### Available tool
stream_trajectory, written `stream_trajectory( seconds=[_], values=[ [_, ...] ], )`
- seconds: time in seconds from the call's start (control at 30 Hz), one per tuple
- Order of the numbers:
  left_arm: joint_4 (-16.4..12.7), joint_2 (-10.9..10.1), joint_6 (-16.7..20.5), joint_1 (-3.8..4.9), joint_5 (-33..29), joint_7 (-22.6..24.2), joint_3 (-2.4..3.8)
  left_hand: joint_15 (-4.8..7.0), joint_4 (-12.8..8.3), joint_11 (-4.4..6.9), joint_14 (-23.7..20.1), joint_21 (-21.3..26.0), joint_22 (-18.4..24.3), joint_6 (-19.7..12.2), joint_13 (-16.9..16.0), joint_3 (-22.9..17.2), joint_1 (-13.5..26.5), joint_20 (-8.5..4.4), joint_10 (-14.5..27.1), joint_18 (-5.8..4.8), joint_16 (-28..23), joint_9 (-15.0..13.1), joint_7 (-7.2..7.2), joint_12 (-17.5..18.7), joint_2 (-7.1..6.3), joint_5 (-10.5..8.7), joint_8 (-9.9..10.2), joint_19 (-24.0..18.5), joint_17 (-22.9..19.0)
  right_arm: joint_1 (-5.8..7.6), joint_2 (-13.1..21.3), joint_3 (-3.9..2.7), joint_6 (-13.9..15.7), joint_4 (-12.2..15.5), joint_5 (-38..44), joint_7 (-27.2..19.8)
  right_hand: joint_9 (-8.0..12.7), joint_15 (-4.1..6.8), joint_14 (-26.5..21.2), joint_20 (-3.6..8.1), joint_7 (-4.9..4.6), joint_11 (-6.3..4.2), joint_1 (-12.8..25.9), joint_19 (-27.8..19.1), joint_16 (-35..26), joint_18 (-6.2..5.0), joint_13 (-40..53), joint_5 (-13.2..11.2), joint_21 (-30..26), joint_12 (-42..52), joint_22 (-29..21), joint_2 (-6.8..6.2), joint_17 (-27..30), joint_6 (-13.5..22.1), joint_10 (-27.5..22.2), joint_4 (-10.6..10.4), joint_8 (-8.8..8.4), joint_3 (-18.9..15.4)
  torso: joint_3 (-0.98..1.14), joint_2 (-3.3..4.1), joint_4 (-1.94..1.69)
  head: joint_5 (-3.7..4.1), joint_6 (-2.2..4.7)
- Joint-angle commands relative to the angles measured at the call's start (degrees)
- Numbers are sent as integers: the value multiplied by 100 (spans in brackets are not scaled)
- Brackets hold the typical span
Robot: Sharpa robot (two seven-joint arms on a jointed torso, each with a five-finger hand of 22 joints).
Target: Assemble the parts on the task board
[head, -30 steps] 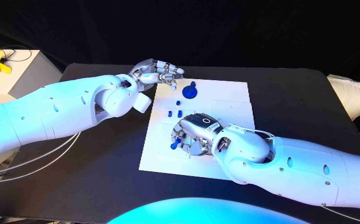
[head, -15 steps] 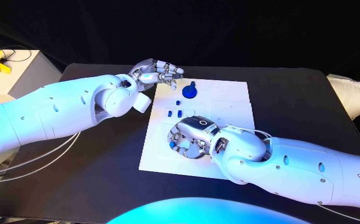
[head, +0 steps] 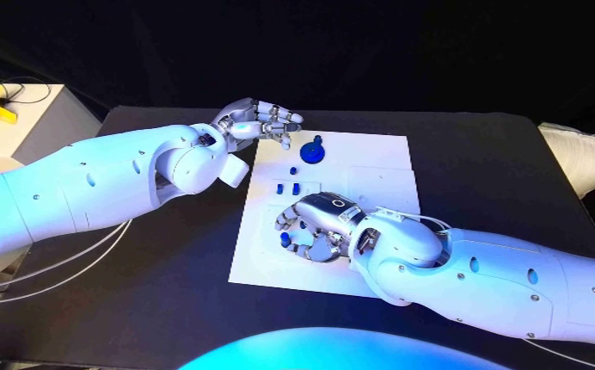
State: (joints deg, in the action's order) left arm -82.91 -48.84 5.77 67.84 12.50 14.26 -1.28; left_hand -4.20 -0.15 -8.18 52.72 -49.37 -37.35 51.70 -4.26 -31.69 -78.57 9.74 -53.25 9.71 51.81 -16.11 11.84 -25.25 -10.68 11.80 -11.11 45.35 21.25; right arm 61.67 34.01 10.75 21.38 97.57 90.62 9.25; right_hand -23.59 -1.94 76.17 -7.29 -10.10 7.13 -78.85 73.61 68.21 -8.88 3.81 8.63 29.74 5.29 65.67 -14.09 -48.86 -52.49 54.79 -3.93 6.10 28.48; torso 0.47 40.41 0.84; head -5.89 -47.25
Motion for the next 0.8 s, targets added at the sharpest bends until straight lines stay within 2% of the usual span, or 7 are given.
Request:
stream_trajectory(
  seconds=[0.03,0.13,0.27,0.43,0.57,0.73,0.8],
  values=[
    [-7,7,-91,4,-29,19,3,-38,14,-25,21,21,6,-26,10,25,8,34,10,77,-21,9,4,28,27,20,23,25,-8,-7,39,1,330,29,-4,-115,46,-25,-153,-18,7,24,-182,-107,-72,-124,15,-4,-395,116,-208,85,206,84,-234,-18,-67,-389,0,0,-1,11,13],
    [-8,4,-92,4,-29,18,3,-38,14,-25,21,21,6,-26,10,25,8,34,10,77,-21,9,4,28,27,20,23,25,-8,-8,118,1,450,73,-14,-149,105,-38,-238,-30,20,33,-410,-98,-60,-142,29,25,-620,345,-357,179,353,108,-407,-155,-133,-874,-3,-2,0,20,20],
    [-9,-8,-92,4,-28,19,3,-38,14,-25,21,21,6,-26,10,25,8,34,10,77,-21,9,4,28,27,20,23,25,-8,0,393,-20,679,238,-163,-275,128,-15,-186,-15,-19,13,-552,14,8,-120,43,80,-479,540,-324,195,341,29,-377,-235,-126,-1033,-4,-10,4,57,52],
    [-9,-21,-88,4,-28,21,2,-38,14,-25,21,21,6,-26,10,25,8,34,10,77,-21,9,4,28,27,20,23,25,-8,98,813,-68,807,436,-956,-483,157,34,0,28,-18,-44,-558,230,168,-56,78,90,-37,864,-150,224,152,-119,80,-315,-101,-911,-6,-18,17,154,109],
    [-8,-33,-86,3,-29,28,-2,-38,14,-25,21,21,6,-26,10,25,8,34,10,77,-21,9,4,28,27,20,23,25,-8,291,1323,-96,682,541,-2264,-671,203,162,355,138,35,-200,-265,575,471,72,110,63,839,1162,230,109,-347,-319,1073,-567,-77,-488,-5,-31,35,307,165],
    [-18,-68,-74,-1,-44,59,-13,-38,21,-25,20,41,19,-30,13,30,14,35,17,78,-27,11,4,27,27,20,28,32,-8,482,1998,-107,455,605,-3351,-736,139,376,750,328,247,-463,78,915,890,206,611,14,1781,1789,637,-90,-1177,-551,1816,-814,104,-808,7,-64,85,435,214],
    [-23,-82,-60,-2,-66,83,-19,-40,27,-26,21,47,24,-35,14,38,25,37,18,77,-27,13,5,27,20,19,31,33,-8,513,2224,-106,347,628,-3504,-677,69,502,864,412,380,-526,165,1072,1024,312,2161,5,2356,3425,904,-118,-1475,-630,2074,-890,252,-1190,11,-76,96,494,221]
  ],
)
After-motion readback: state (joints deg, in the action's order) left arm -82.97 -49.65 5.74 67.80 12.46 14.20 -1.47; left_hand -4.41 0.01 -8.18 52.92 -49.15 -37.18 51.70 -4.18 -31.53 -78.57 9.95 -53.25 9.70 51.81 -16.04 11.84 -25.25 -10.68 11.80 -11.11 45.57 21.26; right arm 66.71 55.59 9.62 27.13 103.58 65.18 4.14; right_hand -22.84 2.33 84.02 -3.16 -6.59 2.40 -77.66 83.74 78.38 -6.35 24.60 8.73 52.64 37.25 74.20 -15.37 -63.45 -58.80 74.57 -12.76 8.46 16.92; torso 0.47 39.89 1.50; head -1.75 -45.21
